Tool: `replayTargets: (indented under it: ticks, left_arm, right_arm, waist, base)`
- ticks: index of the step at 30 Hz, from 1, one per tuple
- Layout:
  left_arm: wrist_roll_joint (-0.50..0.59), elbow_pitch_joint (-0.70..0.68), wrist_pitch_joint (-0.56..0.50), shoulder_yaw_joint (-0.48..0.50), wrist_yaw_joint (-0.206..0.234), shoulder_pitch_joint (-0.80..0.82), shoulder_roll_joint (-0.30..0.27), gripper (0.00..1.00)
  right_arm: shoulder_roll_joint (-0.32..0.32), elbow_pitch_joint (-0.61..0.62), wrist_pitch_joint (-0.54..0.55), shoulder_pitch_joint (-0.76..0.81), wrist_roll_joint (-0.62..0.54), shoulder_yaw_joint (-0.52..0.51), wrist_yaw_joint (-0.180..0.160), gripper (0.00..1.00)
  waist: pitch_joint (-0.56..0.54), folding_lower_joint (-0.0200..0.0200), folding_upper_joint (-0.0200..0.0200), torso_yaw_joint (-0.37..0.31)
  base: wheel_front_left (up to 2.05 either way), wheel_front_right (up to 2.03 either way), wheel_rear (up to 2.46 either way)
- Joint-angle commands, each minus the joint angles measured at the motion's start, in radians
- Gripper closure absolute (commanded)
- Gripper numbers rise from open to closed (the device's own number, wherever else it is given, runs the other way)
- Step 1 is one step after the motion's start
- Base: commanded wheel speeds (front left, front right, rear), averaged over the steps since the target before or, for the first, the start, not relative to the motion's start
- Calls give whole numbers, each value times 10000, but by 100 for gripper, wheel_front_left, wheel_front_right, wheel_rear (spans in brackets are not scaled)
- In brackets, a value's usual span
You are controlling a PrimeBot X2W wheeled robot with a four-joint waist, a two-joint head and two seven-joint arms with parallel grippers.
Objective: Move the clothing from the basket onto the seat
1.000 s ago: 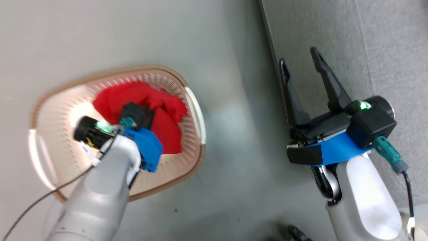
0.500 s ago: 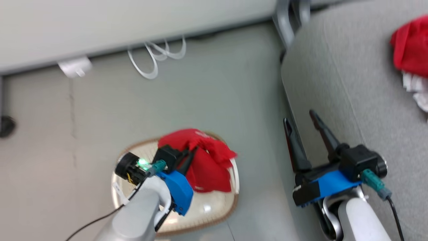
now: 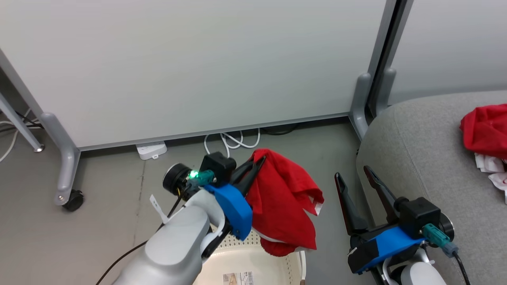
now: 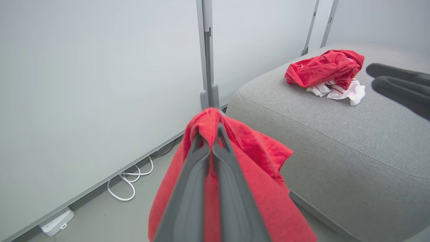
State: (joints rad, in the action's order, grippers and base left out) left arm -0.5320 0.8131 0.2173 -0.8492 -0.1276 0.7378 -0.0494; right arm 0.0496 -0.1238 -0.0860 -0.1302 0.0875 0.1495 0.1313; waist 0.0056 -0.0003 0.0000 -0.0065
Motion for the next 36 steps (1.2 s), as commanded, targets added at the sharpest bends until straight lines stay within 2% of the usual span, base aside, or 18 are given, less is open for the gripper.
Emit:
replayTargets:
  ticks: [1,8,12,24,31,36]
  left_arm:
    - [-103,-47,-36,-35,-35,137,-26,100]
    - [-1153,-468,-486,-209,-26,764,-24,100]
    - [-1611,-647,-633,-408,140,906,-22,100]
    - [-2048,-406,-399,-1037,406,1042,-22,100]
    - [-2324,-401,-275,-1329,447,1117,-22,100]
    - [-2465,-431,-206,-1566,469,1219,-23,100]
  right_arm:
    - [14,26,52,162,21,10,-11,0]
    - [14,69,135,306,28,116,-11,0]
    - [14,63,146,329,62,179,-11,0]
    - [14,52,234,290,-5,308,-11,0]
    - [14,-263,602,-249,128,1170,-11,0]
    - [15,-992,854,-984,148,1869,-11,0]
  waist:
    - [-135,3,0,126]
    - [-240,3,0,224]
    - [-258,3,0,230]
    - [-219,3,0,153]
    - [-169,3,0,166]
    - [-128,3,0,203]
  base:
    - [0,0,0]
    - [0,0,0]
    - [0,0,0]
    - [0,0,0]
    - [0,0,0]
    - [0,0,0]
